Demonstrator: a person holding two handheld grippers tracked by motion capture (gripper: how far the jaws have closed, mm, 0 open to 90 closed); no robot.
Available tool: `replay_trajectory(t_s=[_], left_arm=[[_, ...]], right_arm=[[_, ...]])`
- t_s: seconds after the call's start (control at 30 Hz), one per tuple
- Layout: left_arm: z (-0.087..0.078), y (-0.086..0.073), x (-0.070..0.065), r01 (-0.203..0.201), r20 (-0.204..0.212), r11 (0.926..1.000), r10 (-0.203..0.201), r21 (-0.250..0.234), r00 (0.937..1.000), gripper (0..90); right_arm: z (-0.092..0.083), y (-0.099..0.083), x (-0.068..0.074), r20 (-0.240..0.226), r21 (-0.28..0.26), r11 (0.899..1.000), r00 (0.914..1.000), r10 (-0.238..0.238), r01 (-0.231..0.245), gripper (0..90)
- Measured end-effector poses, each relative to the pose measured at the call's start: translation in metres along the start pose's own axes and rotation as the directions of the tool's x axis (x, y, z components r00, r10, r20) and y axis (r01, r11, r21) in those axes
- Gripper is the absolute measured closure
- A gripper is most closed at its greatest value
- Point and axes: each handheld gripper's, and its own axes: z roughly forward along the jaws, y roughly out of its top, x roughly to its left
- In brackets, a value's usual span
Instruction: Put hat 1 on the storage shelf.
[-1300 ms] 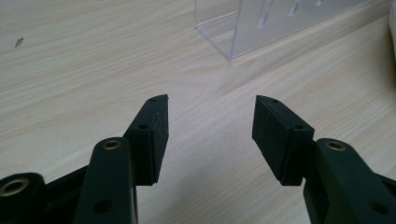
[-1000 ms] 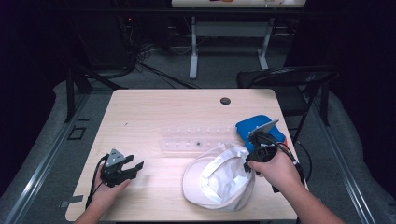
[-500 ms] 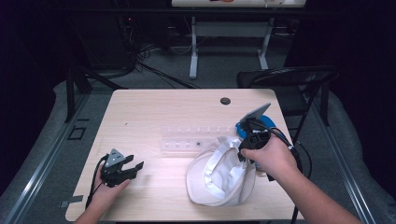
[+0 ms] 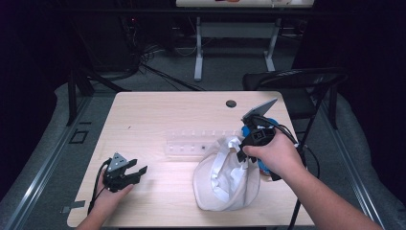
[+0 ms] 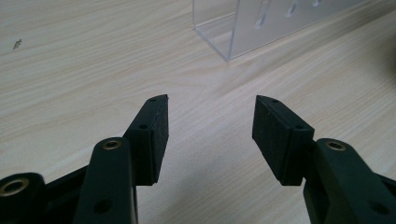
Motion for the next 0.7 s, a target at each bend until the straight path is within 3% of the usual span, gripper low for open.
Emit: replay_trajectory(t_s=[0.3, 0.47, 0.57, 0.6, 0.63, 0.67, 0.7], left_arm=[[-0.001, 0.0, 0.001, 0.003, -0.005, 1.0, -0.003, -0.004, 1.0, 46.3], [-0.001, 0.0, 0.001, 0.0, -0.002, 1.0, 0.0, -0.005, 1.0, 46.3], [-0.001, 0.0, 0.001, 0.001, -0.002, 1.0, -0.001, -0.006, 1.0, 46.2], [-0.001, 0.0, 0.001, 0.002, -0.002, 1.0, -0.002, -0.007, 1.0, 46.2], [-0.001, 0.0, 0.001, 0.002, -0.001, 1.0, -0.002, -0.008, 1.0, 46.2], [-0.002, 0.0, 0.0, 0.008, -0.001, 0.9999, -0.008, -0.013, 1.0, 46.2], [-0.002, 0.0, 0.0, 0.008, -0.001, 0.9999, -0.008, -0.013, 1.0, 46.2]], right_arm=[[-0.016, 0.002, 0.0, -0.087, 0.003, 1.0, 0.9961, 0.015, -0.015, 80.8], [-0.02, 0.001, -0.001, -0.15, 0.005, 0.999, 0.9875, 0.049, -0.048, 80.8], [-0.025, 0.001, -0.004, -0.211, 0.022, 0.998, 0.9757, 0.057, -0.054, 80.9], [-0.026, 0.0, -0.003, -0.232, 0.006, 0.997, 0.9692, 0.082, -0.083, 80.9], [-0.026, 0.0, -0.003, -0.232, 0.006, 0.997, 0.9692, 0.082, -0.083, 80.9], [-0.029, 0.0, -0.006, -0.272, 0.004, 0.995, 0.9569, 0.101, -0.104, 80.8], [-0.031, 0.0, -0.008, -0.293, 0.004, 0.994, 0.9507, 0.102, -0.106, 80.9]])
